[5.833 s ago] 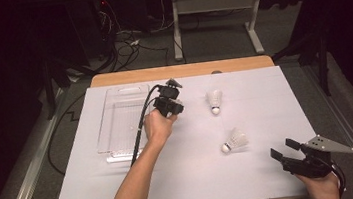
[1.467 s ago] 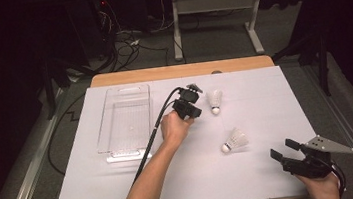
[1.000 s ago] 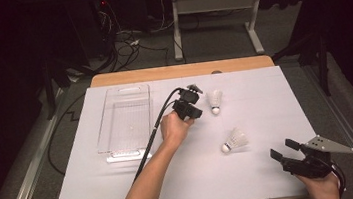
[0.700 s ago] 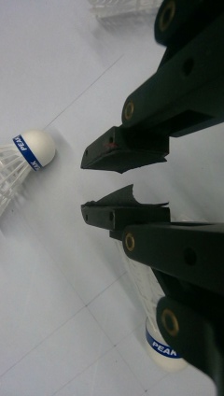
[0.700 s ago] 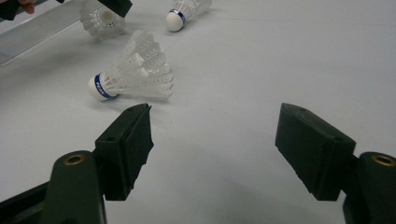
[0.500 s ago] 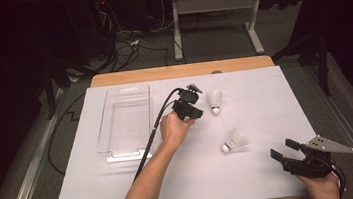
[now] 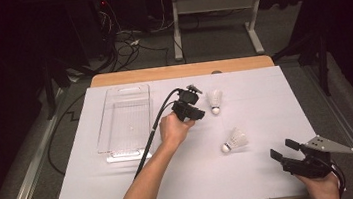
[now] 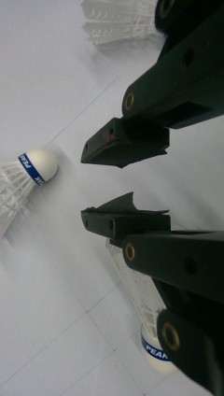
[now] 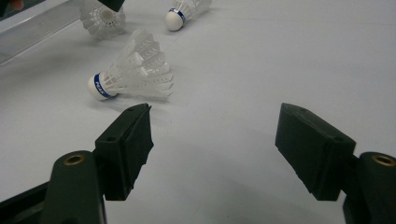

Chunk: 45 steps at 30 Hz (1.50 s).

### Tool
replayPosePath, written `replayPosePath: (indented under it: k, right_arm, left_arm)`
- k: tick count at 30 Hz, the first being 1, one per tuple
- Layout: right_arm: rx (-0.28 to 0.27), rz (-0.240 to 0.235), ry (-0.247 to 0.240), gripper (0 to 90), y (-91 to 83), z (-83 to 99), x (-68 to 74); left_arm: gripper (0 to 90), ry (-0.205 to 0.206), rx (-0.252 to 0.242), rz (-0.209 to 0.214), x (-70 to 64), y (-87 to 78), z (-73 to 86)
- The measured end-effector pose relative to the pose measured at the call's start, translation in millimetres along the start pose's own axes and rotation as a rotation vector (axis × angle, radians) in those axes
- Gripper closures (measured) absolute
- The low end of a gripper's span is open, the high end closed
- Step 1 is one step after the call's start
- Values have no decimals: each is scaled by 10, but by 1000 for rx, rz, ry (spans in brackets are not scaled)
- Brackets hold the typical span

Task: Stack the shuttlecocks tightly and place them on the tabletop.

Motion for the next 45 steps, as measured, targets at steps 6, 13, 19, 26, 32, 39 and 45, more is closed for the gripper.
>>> replayPosePath:
  k: [6, 13, 19, 26, 32, 39, 45]
  right_arm:
    - [-2, -1, 0, 276, -2, -1, 2]
    - [4, 2, -5, 276, 4, 4, 2]
    - [4, 3, -2, 276, 4, 3, 7]
    - [4, 2, -4, 275, 5, 3, 9]
    - [4, 2, -7, 276, 7, 3, 11]
    - [3, 3, -4, 275, 3, 3, 10]
    - [4, 3, -3, 275, 4, 3, 11]
  left_arm:
    - [638, -6, -10, 13, 0, -28, 64]
    - [580, -4, -16, 10, -29, -84, 101]
    - [538, 1, -11, 13, -62, -111, 144]
    - [476, 7, -4, 5, -80, -139, 207]
    - [416, 0, 8, 10, -98, -169, 255]
    - [416, 8, -2, 10, -123, -216, 286]
    - [377, 21, 9, -4, -143, -216, 319]
Point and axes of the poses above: each handheld gripper's, and its own axes: y roughly forward along the jaws, z roughly out of its underside, x roughly to its left, the point moved 5 cm from there along y, roughly forward along the jaws, and after that the axes turned 9 degrees about z, right-handed, at the moved point
